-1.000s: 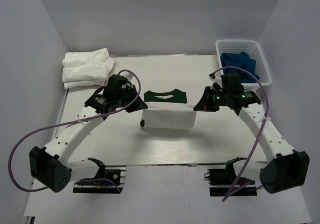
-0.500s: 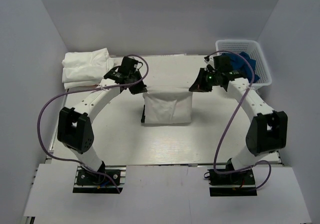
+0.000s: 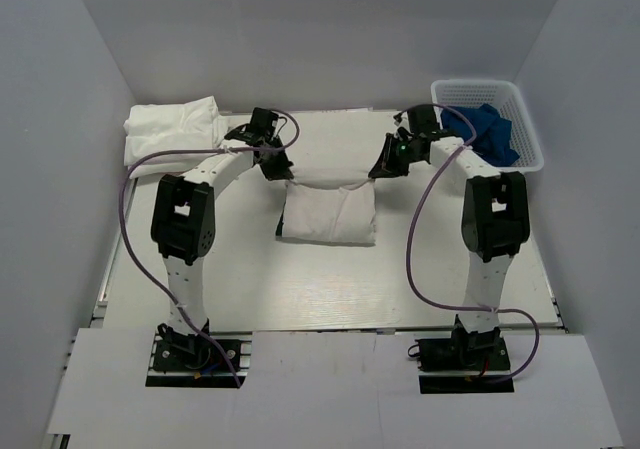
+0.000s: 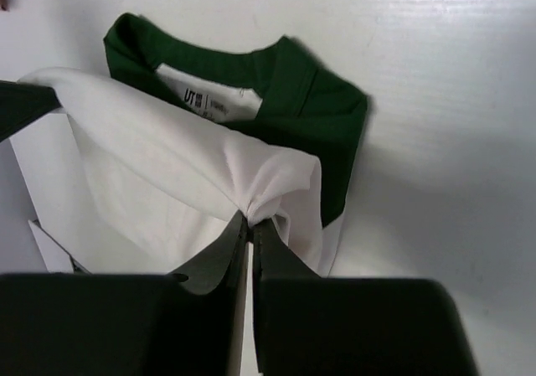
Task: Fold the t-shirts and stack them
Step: Fold the long partially folded tshirt into a neat square, then smooth out wrinkles on the folded tshirt
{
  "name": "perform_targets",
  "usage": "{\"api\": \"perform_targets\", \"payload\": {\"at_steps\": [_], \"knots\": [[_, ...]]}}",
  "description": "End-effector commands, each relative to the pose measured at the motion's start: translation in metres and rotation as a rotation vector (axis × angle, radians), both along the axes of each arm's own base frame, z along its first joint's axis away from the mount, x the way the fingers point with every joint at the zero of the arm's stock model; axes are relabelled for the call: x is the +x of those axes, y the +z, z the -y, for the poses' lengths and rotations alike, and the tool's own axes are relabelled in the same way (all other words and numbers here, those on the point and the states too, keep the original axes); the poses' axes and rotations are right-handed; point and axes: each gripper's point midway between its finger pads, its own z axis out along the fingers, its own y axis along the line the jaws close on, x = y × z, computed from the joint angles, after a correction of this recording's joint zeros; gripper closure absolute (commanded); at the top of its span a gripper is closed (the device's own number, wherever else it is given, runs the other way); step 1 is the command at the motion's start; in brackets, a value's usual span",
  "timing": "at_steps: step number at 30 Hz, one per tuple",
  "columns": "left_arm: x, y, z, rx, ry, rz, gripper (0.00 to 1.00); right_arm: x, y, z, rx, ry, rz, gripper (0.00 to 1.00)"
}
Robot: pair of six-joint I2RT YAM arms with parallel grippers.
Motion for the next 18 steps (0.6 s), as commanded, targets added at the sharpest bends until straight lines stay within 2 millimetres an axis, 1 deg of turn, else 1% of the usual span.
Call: {"api": "perform_targets", "payload": {"at_steps": [1,2,3,4,5,6,7,8,9,10,11,12,13,14,15,16,17,18], "knots": [[0.022,0.004,-0.01,-0.005,0.005,0.034,0.97,0.034,-0.003,0.003,-0.018,-0.001,0.089,0.94],[0.029,0.008,-0.007,-0.011,-0.01,0.051,0.56,0.036,-0.006,0.001,-0.01,-0.001,0.089,0.92],[0.034,-0.001,-0.01,-0.006,-0.001,0.038,0.12,0.039,-0.01,0.0,-0.005,-0.011,0.082,0.79],[0.039,0.0,-0.008,-0.012,-0.015,0.052,0.0,0.047,-0.009,0.0,0.0,-0.025,0.105,0.73],[0.047,0.01,-0.003,-0.028,-0.021,0.077,0.0,0.051,-0.01,0.002,-0.005,-0.036,0.114,0.66],[0.051,0.013,-0.006,-0.029,-0.029,0.084,0.0,0.056,-0.006,0.003,-0.009,-0.04,0.133,0.1],[0.059,0.026,-0.004,-0.036,-0.029,0.109,0.0,0.059,0.004,0.001,-0.012,-0.03,0.157,0.09],[0.057,0.03,-0.005,-0.027,-0.037,0.102,0.0,0.063,0.019,0.001,-0.017,-0.016,0.201,0.09],[0.059,0.038,-0.005,-0.026,-0.047,0.125,0.0,0.059,0.022,-0.001,-0.018,-0.006,0.199,0.09],[0.058,0.046,-0.003,-0.038,-0.054,0.136,0.0,0.058,0.031,-0.004,-0.013,0.005,0.218,0.09],[0.055,0.065,-0.002,-0.051,-0.07,0.175,0.0,0.049,0.046,-0.004,-0.011,0.017,0.248,0.09],[0.051,0.074,0.001,-0.072,-0.094,0.199,0.0,0.046,0.052,-0.006,-0.004,0.024,0.264,0.09],[0.038,0.068,0.011,-0.067,-0.125,0.192,0.0,0.041,0.055,-0.007,-0.003,0.03,0.27,0.09],[0.034,0.074,0.013,-0.086,-0.137,0.212,0.0,0.023,0.063,-0.005,0.002,0.035,0.277,0.09],[0.027,0.1,0.027,-0.154,-0.191,0.285,0.0,0.02,0.068,-0.009,0.014,0.045,0.311,0.09],[0.013,0.082,0.03,-0.188,-0.209,0.245,0.0,0.005,0.068,-0.01,0.032,0.05,0.293,0.09],[0.008,0.083,0.034,-0.224,-0.219,0.246,0.0,-0.004,0.069,-0.015,0.064,0.076,0.288,0.09],[0.006,0.085,0.039,-0.259,-0.232,0.258,0.0,-0.015,0.081,-0.026,0.134,0.096,0.307,0.09]]}}
